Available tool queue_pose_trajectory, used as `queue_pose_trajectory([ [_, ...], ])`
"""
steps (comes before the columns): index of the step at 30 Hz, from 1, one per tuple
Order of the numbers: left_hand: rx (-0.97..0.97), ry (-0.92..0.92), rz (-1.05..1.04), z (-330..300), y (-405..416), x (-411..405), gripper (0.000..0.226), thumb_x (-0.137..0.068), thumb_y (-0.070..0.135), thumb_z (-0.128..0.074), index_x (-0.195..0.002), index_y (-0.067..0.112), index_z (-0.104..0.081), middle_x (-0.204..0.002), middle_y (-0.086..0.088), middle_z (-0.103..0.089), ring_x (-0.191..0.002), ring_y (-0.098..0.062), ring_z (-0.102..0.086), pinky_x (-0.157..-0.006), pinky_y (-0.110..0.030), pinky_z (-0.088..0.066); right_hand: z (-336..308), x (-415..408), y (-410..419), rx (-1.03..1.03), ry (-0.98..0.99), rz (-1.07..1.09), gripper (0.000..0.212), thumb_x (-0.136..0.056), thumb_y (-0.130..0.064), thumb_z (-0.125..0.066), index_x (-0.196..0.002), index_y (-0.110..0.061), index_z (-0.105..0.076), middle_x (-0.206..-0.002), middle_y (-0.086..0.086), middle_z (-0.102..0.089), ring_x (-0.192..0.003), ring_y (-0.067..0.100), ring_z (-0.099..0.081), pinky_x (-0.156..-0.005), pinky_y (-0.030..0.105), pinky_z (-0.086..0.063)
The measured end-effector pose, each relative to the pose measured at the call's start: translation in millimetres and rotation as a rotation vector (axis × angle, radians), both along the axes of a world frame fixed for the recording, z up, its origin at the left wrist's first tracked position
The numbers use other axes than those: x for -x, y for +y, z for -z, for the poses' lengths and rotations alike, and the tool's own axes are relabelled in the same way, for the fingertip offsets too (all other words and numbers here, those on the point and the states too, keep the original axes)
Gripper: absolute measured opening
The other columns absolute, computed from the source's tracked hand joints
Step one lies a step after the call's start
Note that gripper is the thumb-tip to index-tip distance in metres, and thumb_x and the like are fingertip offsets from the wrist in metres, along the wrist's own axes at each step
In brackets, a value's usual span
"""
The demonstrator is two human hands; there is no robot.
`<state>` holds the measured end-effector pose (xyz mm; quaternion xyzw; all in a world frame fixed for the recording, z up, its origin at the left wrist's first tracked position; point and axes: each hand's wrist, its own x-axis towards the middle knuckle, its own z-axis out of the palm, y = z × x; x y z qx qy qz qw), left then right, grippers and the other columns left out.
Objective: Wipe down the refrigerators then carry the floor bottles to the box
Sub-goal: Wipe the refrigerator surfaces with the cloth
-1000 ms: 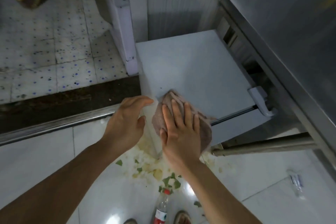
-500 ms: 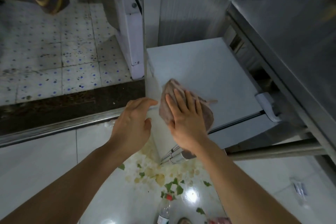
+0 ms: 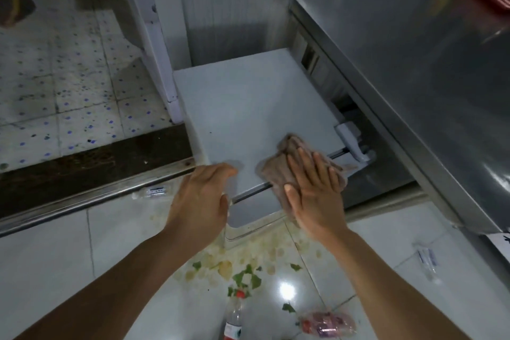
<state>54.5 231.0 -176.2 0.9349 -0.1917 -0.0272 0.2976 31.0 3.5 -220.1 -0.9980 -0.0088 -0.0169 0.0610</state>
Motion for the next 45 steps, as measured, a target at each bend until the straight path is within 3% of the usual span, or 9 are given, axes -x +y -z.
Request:
queue_pose_trajectory([
  [7, -0.094, -0.064, -0.199, 16, -58, 16, 0.040, -0.075, -0.002, -0.066, -0.111, 0.016, -0.066, -0.123, -0.001, -0.062, -0.112, -0.028, -0.054, -0.096, -0.042, -0.038, -3, -43, -86, 0.207, 0.075, -0.115, 0.071, -0.092, -0.055, 0.002, -0.152, -0.018, -0.004, -0.160, 0.007, -0.006, -0.147, 0.025, -0.008, -0.115, 0.040, 0.007],
  [12, -0.202, -0.096, -0.307, 23, -73, 27, 0.038, -0.077, 0.001, -0.065, -0.112, 0.016, -0.065, -0.124, -0.001, -0.060, -0.111, -0.030, -0.054, -0.095, -0.047, -0.039, -9, -61, -97, 0.173, 0.053, -0.233, 0.067, -0.096, -0.052, -0.004, -0.152, -0.016, -0.003, -0.160, 0.008, -0.004, -0.147, 0.025, -0.004, -0.118, 0.045, 0.002],
  [16, -0.205, -0.107, -0.328, 22, -77, 37, 0.040, -0.077, -0.002, -0.066, -0.115, 0.012, -0.064, -0.128, -0.004, -0.058, -0.116, -0.032, -0.050, -0.098, -0.051, -0.038, 4, -7, -115, 0.116, 0.001, -0.250, 0.062, -0.097, -0.043, -0.009, -0.152, -0.014, -0.014, -0.159, 0.010, -0.012, -0.147, 0.028, -0.005, -0.117, 0.046, 0.000],
  [20, -0.183, -0.172, -0.388, 30, -62, 68, 0.043, -0.068, -0.008, -0.072, -0.108, 0.006, -0.066, -0.118, -0.010, -0.062, -0.107, -0.035, -0.054, -0.088, -0.050, -0.045, 19, 9, -136, -0.012, -0.062, -0.264, 0.054, -0.098, -0.035, -0.020, -0.149, -0.017, -0.020, -0.158, 0.008, -0.019, -0.147, 0.027, -0.005, -0.117, 0.054, -0.012],
  [23, -0.105, -0.226, -0.379, 42, -54, 86, 0.047, -0.068, -0.012, -0.070, -0.112, 0.003, -0.066, -0.117, -0.010, -0.062, -0.105, -0.034, -0.056, -0.086, -0.047, -0.049, 25, -1, -126, -0.029, -0.176, -0.238, 0.052, -0.097, -0.033, -0.027, -0.145, -0.015, -0.035, -0.152, 0.011, -0.034, -0.144, 0.032, -0.018, -0.113, 0.058, -0.020],
  [30, 0.035, -0.296, -0.353, 60, -46, 85, 0.053, -0.066, -0.015, -0.067, -0.116, 0.004, -0.064, -0.119, -0.009, -0.062, -0.106, -0.032, -0.053, -0.092, -0.046, -0.046, 44, 19, -33, -0.095, -0.396, -0.183, 0.054, -0.089, -0.018, -0.056, -0.141, -0.019, -0.044, -0.150, 0.005, -0.037, -0.142, 0.034, -0.024, -0.114, 0.057, -0.009],
  [33, 0.036, -0.339, -0.336, 67, -40, 88, 0.055, -0.067, -0.008, -0.060, -0.120, 0.006, -0.062, -0.124, -0.007, -0.061, -0.108, -0.031, -0.053, -0.096, -0.046, -0.043, 46, 31, 21, -0.117, -0.435, -0.178, 0.057, -0.084, -0.015, -0.066, -0.138, -0.020, -0.048, -0.147, 0.004, -0.043, -0.139, 0.035, -0.030, -0.112, 0.058, -0.013],
  [40, -0.022, -0.504, -0.336, 82, -39, 85, 0.054, -0.065, 0.002, -0.060, -0.119, 0.009, -0.063, -0.122, -0.001, -0.062, -0.111, -0.027, -0.050, -0.094, -0.052, -0.041, 51, 21, -8, -0.111, -0.526, -0.372, 0.055, -0.084, -0.014, -0.064, -0.137, -0.015, -0.049, -0.141, 0.008, -0.049, -0.134, 0.032, -0.040, -0.114, 0.047, -0.016],
  [45, -0.075, -0.631, -0.427, 92, -52, 88, 0.049, -0.070, 0.017, -0.061, -0.119, 0.010, -0.062, -0.123, -0.001, -0.062, -0.118, -0.027, -0.042, -0.098, -0.048, -0.032, 64, 3, -73, -0.059, -0.550, -0.222, 0.055, -0.091, -0.037, -0.036, -0.138, -0.011, -0.046, -0.142, 0.014, -0.046, -0.135, 0.034, -0.037, -0.112, 0.057, -0.021],
])
